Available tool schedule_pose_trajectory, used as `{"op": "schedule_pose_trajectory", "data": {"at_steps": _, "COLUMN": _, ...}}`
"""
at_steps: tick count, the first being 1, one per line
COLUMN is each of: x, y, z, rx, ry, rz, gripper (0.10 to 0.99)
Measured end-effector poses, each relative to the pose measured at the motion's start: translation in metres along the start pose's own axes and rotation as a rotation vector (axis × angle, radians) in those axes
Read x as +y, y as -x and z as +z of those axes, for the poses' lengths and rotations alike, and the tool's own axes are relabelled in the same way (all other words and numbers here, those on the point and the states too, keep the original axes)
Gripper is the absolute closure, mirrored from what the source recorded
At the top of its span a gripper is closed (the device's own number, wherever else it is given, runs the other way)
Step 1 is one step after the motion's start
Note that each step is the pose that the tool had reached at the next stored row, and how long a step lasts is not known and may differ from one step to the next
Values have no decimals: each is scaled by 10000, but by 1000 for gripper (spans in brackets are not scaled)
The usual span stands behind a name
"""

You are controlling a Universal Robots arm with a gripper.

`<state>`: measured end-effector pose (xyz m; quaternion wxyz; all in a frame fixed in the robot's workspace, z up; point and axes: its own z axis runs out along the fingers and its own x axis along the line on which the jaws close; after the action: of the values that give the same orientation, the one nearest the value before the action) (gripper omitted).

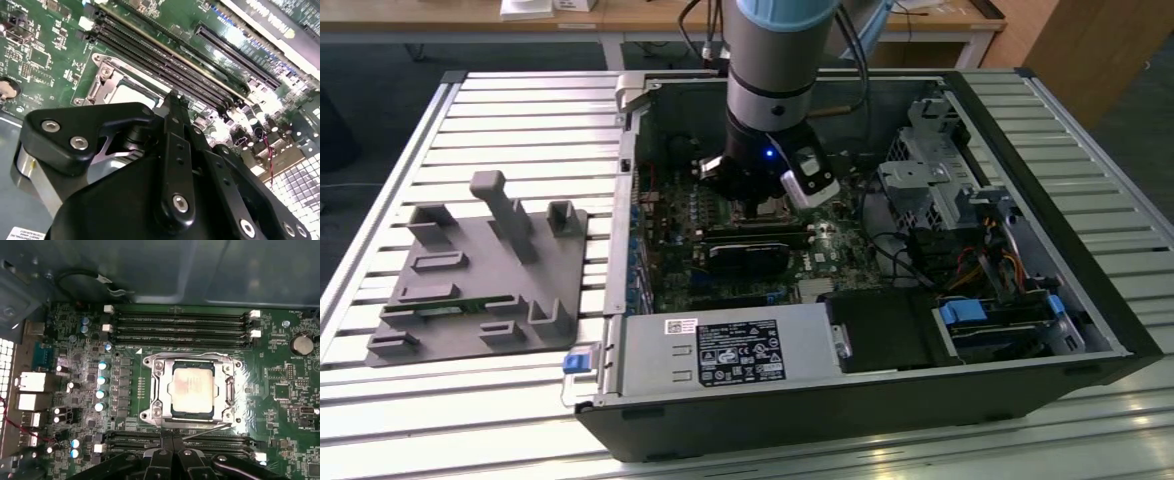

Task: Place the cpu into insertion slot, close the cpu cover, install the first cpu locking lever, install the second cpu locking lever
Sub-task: 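Install the second cpu locking lever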

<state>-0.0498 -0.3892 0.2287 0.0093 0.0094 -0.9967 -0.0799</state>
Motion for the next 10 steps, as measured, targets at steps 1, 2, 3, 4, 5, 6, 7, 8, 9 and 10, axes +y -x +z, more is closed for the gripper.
{"op": "schedule_pose_trajectory", "data": {"at_steps": 1, "x": -14, "y": -13, "z": 0, "rx": -1, "ry": 43, "rz": 0, "gripper": 980}}
{"op": "schedule_pose_trajectory", "data": {"at_steps": 2, "x": -26, "y": -26, "z": 1, "rx": -1, "ry": 90, "rz": -2, "gripper": 980}}
{"op": "schedule_pose_trajectory", "data": {"at_steps": 3, "x": -37, "y": -39, "z": 2, "rx": -2, "ry": 133, "rz": -3, "gripper": 980}}
{"op": "schedule_pose_trajectory", "data": {"at_steps": 4, "x": -48, "y": -52, "z": 4, "rx": -2, "ry": 167, "rz": -4, "gripper": 980}}
{"op": "schedule_pose_trajectory", "data": {"at_steps": 5, "x": -55, "y": -60, "z": 9, "rx": -3, "ry": 191, "rz": -3, "gripper": 980}}
{"op": "schedule_pose_trajectory", "data": {"at_steps": 6, "x": -59, "y": -66, "z": 16, "rx": -4, "ry": 211, "rz": 0, "gripper": 980}}
{"op": "schedule_pose_trajectory", "data": {"at_steps": 7, "x": -62, "y": -70, "z": 25, "rx": -7, "ry": 225, "rz": 4, "gripper": 980}}
{"op": "schedule_pose_trajectory", "data": {"at_steps": 8, "x": -64, "y": -72, "z": 38, "rx": -7, "ry": 228, "rz": 9, "gripper": 980}}
{"op": "schedule_pose_trajectory", "data": {"at_steps": 9, "x": -67, "y": -72, "z": 52, "rx": -7, "ry": 228, "rz": 17, "gripper": 980}}
{"op": "schedule_pose_trajectory", "data": {"at_steps": 10, "x": -69, "y": -72, "z": 68, "rx": -10, "ry": 229, "rz": 33, "gripper": 980}}
